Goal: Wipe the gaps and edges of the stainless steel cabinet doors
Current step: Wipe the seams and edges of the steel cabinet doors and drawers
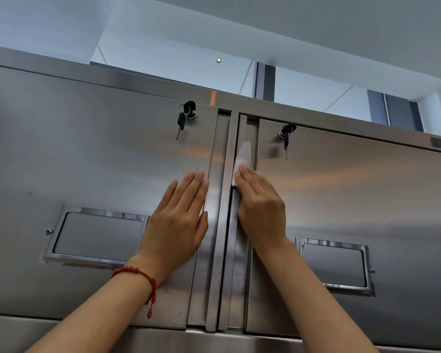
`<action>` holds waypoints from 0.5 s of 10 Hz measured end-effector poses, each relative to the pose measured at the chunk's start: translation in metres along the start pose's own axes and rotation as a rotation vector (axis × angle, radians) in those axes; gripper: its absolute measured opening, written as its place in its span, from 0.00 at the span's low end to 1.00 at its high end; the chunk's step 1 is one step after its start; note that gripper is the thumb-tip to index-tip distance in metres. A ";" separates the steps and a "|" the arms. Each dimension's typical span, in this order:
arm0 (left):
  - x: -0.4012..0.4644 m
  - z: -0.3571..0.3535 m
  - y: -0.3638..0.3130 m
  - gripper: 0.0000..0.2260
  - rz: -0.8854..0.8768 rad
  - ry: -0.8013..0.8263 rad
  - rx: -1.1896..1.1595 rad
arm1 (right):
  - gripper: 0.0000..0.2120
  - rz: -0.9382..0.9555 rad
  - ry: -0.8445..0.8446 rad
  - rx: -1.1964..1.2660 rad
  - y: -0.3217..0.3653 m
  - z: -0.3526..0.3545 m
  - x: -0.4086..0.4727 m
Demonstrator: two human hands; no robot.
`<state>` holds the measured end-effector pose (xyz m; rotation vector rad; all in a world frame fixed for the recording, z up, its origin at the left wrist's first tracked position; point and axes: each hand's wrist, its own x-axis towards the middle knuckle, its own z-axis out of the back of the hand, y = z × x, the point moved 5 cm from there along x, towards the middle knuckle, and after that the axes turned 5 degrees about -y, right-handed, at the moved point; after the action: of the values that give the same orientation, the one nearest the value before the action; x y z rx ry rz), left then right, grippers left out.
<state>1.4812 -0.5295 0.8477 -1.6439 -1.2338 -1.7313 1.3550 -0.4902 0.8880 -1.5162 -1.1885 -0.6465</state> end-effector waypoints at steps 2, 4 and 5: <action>0.001 0.000 0.000 0.23 0.002 0.004 -0.001 | 0.19 0.024 0.008 -0.001 -0.001 0.000 0.003; 0.001 0.001 0.000 0.23 0.003 0.007 0.004 | 0.20 0.013 -0.014 -0.005 -0.001 0.000 0.000; 0.001 0.001 0.000 0.23 0.006 0.011 -0.005 | 0.19 0.030 -0.015 0.003 0.000 0.002 -0.005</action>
<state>1.4815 -0.5287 0.8481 -1.6377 -1.2190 -1.7385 1.3528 -0.4901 0.8827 -1.5359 -1.1758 -0.6142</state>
